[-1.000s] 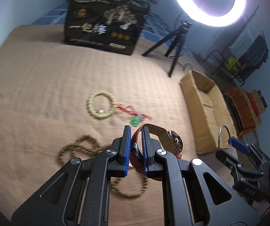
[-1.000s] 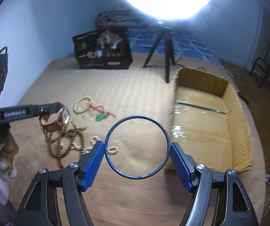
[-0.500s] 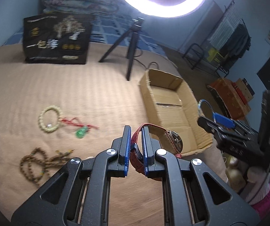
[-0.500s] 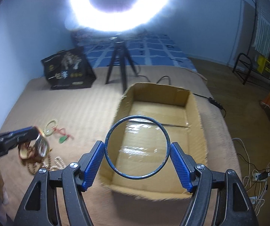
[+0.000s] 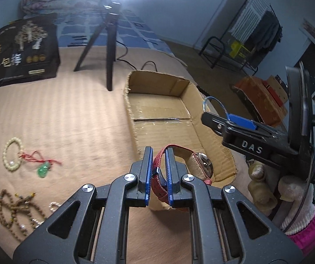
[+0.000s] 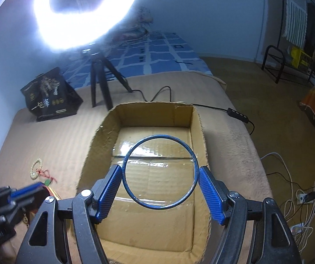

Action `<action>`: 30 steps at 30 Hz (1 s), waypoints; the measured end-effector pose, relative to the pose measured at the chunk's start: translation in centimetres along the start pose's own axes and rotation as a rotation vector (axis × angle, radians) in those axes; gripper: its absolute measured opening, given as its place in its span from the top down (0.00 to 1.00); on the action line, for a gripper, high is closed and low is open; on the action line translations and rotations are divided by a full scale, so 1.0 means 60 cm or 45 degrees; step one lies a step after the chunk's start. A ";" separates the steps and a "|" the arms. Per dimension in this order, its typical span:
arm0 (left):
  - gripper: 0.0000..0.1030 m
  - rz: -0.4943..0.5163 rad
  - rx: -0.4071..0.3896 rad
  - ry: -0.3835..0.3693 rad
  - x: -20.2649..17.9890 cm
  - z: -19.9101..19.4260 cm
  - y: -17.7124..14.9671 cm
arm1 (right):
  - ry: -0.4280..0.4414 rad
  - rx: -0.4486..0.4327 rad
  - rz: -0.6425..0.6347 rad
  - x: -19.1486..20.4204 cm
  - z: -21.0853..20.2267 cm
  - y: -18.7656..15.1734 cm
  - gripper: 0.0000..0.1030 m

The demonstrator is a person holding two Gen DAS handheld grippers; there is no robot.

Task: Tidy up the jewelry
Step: 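Carry the watch in left tool and bangle in right tool over the cardboard box, then open left tool to drop the watch while right tool drops the bangle into the box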

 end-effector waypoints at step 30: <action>0.69 0.047 0.043 0.050 -0.013 0.037 -0.008 | -0.020 -0.001 0.053 -0.025 0.016 0.010 0.15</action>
Point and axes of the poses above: each gripper's, at about its wrist camera, not at the fingertips, and z roughly the way its jaws point, x to its left, y to its top, the point moved 4 cm from there along z, roughly the way its jaws point, and after that the axes turned 11 degrees about x, right-handed, at the moved point
